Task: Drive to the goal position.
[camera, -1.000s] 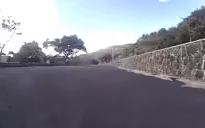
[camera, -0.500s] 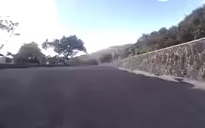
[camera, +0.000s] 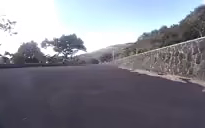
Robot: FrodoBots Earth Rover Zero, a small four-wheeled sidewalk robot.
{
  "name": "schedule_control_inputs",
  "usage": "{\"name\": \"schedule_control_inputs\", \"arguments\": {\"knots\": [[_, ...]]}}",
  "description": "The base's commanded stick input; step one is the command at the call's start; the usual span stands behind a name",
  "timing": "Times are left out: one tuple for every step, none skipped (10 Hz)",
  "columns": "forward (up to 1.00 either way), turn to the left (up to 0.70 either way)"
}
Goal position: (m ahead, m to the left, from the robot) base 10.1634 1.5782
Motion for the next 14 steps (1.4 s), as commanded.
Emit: {"name": "schedule_control_inputs", "arguments": {"knots": [[0.70,0.00],[0.70,0.00],[0.70,0.00],[0.70,0.00],[0.70,0.00],[0.70,0.00],[0.70,0.00],[0.70,0.00],[0.70,0.00],[0.70,0.00],[0.70,0.00],[0.70,0.00],[0.70,0.00],[0.70,0.00]]}}
